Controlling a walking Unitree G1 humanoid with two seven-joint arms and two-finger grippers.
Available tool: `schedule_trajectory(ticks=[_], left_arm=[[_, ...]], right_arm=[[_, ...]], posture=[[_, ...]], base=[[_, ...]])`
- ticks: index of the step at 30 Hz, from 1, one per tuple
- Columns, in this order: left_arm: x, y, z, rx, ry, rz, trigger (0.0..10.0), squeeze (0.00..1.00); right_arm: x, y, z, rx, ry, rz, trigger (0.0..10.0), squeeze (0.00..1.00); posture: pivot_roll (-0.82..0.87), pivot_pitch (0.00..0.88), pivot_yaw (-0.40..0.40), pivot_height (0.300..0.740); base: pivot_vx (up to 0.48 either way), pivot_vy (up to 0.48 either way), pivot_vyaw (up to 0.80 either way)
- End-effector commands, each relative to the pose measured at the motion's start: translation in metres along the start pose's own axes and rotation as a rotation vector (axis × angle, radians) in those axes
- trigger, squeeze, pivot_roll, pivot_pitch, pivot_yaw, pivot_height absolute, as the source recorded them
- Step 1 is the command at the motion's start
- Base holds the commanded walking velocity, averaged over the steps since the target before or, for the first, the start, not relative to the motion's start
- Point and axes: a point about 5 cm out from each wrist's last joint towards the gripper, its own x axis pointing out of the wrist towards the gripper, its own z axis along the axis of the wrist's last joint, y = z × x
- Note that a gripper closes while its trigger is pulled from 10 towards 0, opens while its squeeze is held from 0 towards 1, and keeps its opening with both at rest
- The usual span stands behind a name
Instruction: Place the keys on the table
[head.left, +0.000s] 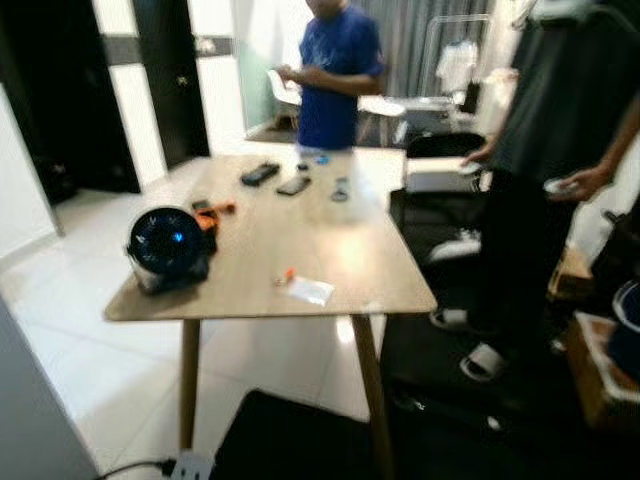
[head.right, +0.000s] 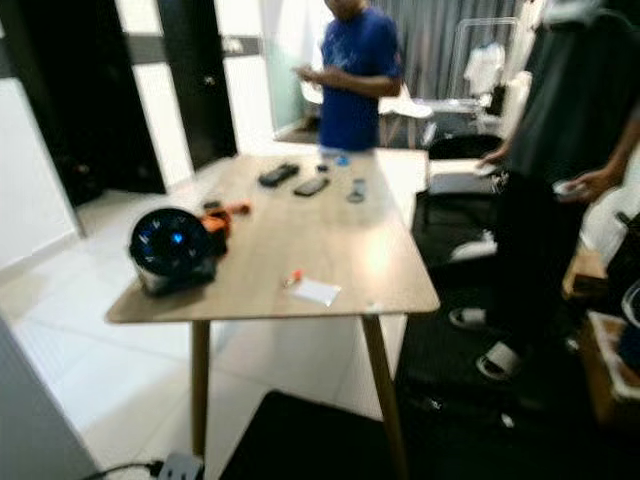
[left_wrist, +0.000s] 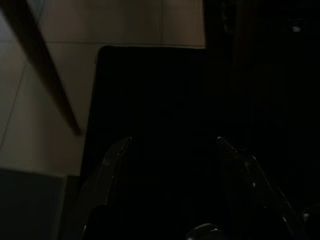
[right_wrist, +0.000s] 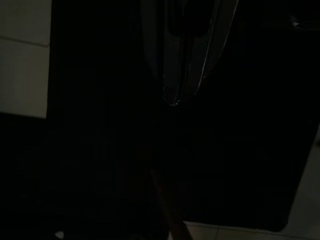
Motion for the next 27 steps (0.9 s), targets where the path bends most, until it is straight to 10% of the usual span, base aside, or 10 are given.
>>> schedule_trajectory(ticks=[1, 27], left_arm=[[-0.0012, 0.0027, -0.0001, 0.014, -0.001, 0.008, 10.0, 0.0], [0.0027, 0.0011, 0.0059, 0.059, -0.006, -0.024, 10.0, 0.0]], right_arm=[[-0.0002, 0.0017, -0.0009, 0.003, 0.004, 0.006, 10.0, 0.0], [-0.0008, 0.0058, -0.0045, 0.001, 0.028, 0.028, 10.0, 0.0]], posture=[[0.05, 0.039, 0.045, 0.74], [0.06, 0.039, 0.068, 0.74]], base=[[0.0, 0.0, 0.0], [0.0, 0.0, 0.0]])
